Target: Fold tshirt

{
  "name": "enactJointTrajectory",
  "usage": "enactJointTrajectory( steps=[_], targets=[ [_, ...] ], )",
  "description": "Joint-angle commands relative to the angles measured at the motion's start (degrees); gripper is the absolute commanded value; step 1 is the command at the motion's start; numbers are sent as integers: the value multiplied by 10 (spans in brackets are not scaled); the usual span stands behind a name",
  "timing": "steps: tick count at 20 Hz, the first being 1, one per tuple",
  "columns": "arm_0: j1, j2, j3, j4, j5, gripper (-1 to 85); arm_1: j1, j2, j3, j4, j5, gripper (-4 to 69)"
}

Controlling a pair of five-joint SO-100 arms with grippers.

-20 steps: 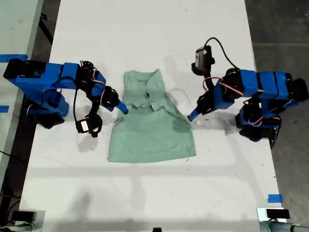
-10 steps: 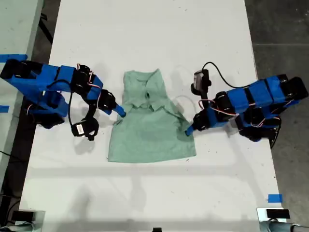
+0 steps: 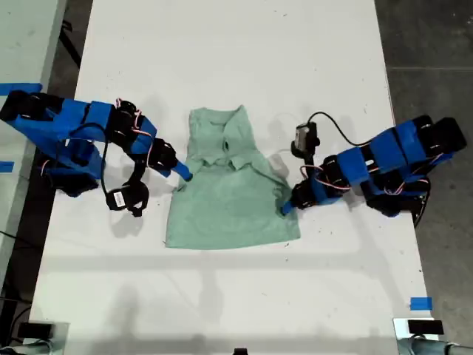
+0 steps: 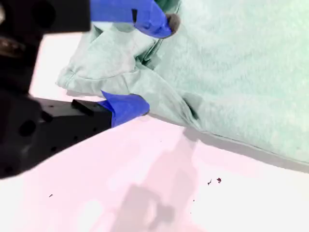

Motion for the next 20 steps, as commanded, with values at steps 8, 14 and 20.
enactJointTrajectory(
  steps=[8,14,20],
  targets=[
    [12,33,-2,-11,-9,222,-41,-69,13,-112,25,-4],
    [15,33,-3,-11,-10,221,-47,-52,-117,99,6,-7],
    [18,34,-3,-12,-12,221,-46,-72,-337,300,-29,-7]
  ],
)
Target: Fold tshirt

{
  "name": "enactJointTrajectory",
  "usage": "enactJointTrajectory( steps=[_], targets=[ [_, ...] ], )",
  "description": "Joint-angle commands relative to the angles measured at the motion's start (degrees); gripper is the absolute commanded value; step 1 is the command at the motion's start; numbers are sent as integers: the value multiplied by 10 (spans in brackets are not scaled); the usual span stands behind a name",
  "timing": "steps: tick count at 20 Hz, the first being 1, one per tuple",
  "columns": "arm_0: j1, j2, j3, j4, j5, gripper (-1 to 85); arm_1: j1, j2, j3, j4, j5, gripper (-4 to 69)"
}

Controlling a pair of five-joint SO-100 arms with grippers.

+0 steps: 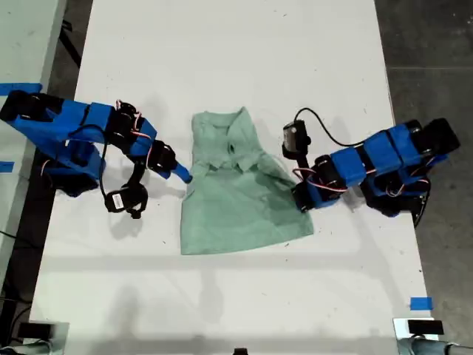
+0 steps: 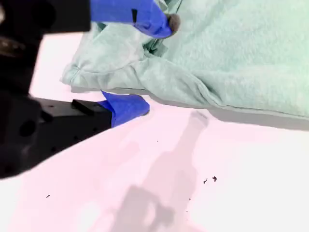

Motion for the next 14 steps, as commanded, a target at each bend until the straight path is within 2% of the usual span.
enactJointTrajectory(
  steps=[1,7,13,14],
  targets=[
    [7,34,-4,-9,-6,221,6,-20,-76,4,-18,-7],
    [7,36,-3,-5,-5,221,20,-250,-322,-11,-54,-7],
    [7,36,4,-14,-7,222,42,-439,-481,-69,-62,-8],
    [8,36,4,-14,-7,222,44,-441,-481,-73,-60,55]
  ],
)
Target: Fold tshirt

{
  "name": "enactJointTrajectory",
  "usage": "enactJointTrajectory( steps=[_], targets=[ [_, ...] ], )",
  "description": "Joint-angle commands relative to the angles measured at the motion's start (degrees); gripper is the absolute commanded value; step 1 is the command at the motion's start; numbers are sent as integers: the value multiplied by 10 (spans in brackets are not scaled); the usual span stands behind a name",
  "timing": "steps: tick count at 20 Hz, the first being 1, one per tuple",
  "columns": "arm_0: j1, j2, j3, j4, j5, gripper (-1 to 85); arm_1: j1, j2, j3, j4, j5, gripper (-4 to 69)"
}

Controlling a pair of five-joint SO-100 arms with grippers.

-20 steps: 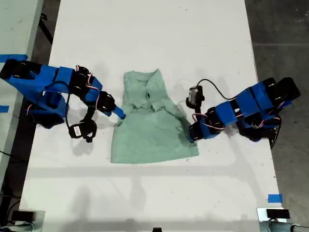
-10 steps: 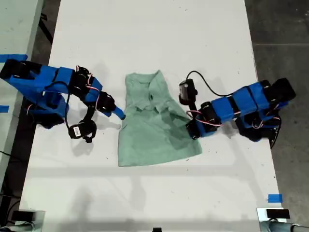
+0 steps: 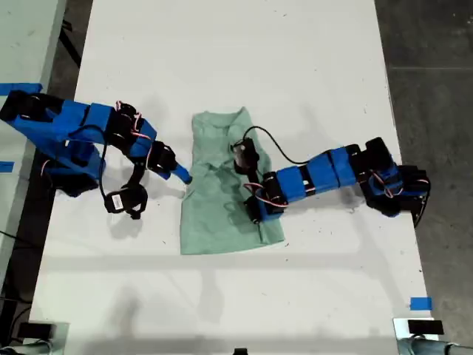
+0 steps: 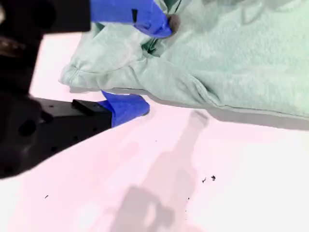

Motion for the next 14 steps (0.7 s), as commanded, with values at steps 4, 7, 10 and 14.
enactJointTrajectory(
  steps=[4,7,10,14],
  targets=[
    [5,35,-2,-9,-7,226,6,61,-54,35,-25,292],
    [5,36,-3,-8,-7,222,5,149,-66,128,-33,287],
    [10,42,-5,1,-13,222,11,240,-66,224,-48,274],
    [39,41,-5,1,-41,221,38,333,-5,265,-77,258]
  ],
)
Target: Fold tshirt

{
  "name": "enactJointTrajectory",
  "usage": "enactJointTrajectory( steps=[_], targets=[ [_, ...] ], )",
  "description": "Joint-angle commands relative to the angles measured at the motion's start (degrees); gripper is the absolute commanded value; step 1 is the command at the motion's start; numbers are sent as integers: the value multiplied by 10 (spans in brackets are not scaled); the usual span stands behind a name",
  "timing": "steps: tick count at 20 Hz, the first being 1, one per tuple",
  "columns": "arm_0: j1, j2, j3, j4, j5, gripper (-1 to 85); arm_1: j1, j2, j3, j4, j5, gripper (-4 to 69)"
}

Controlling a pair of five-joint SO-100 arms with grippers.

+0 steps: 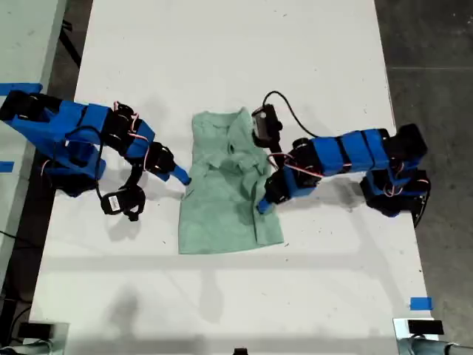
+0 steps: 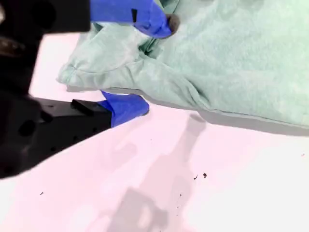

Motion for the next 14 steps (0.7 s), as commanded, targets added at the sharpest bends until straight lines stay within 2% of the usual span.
enactJointTrajectory(
  steps=[1,4,7,11,14],
  targets=[
    [25,24,-8,-4,-26,220,26,83,12,11,-23,256],
    [52,-16,-10,-12,-65,219,47,102,36,11,-46,251],
    [92,-68,-26,-70,-101,214,60,109,47,11,-59,247],
    [125,-127,-31,-116,-149,214,68,113,52,11,-71,242],
    [138,-157,-31,-164,-164,211,69,115,53,12,-76,238]
  ],
)
